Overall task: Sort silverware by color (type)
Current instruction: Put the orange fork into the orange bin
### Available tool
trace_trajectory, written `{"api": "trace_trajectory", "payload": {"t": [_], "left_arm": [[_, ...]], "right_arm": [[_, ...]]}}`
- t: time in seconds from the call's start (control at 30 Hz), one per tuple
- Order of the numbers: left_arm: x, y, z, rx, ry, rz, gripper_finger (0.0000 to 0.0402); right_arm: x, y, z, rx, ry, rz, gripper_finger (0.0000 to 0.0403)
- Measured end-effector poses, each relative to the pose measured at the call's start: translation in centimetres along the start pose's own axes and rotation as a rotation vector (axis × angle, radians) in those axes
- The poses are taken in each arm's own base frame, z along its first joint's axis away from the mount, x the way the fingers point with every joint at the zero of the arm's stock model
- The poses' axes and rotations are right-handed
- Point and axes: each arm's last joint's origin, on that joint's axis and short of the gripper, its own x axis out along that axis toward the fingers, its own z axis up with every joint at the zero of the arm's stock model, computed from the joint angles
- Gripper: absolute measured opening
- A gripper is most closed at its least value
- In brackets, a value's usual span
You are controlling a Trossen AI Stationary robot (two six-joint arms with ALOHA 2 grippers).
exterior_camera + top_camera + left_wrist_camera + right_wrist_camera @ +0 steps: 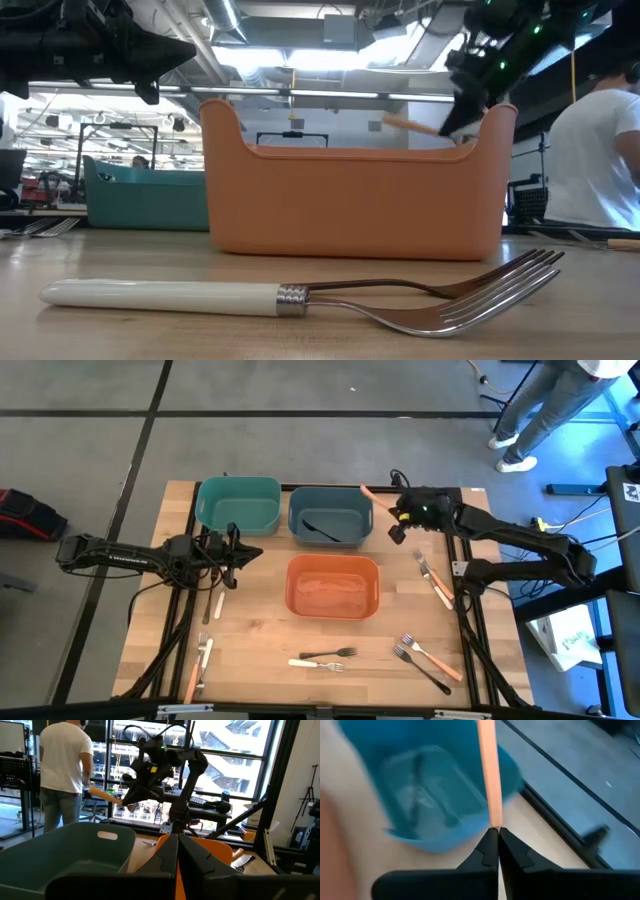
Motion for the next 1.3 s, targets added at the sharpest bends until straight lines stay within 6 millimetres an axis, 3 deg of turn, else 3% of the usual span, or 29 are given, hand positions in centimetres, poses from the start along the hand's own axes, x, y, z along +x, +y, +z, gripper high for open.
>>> {"api": "trace_trajectory", "payload": {"t": [0.27, 0.77, 1.1, 1.3], "left_arm": [[0.0, -0.5, 0.4, 0.022, -0.027, -0.139, 0.0006], [0.3, -2.1, 0.9, 0.055, -0.094, -0.215, 0.0006], [3.5, -4.1, 1.3, 0.101, 0.020, -0.257, 0.0006], [5.3, -4.6, 0.7, 0.114, 0.091, -0.237, 0.0006]], "right_arm": [[-1.2, 4.3, 0.7, -0.082, -0.110, 0.159, 0.0001], [-4.2, 11.1, 0.9, -0.173, -0.303, 0.391, 0.0000], [-2.9, 16.3, -0.6, -0.239, -0.284, 0.511, 0.0000], [-0.7, 18.1, -1.6, -0.266, -0.238, 0.508, 0.0000]]}}
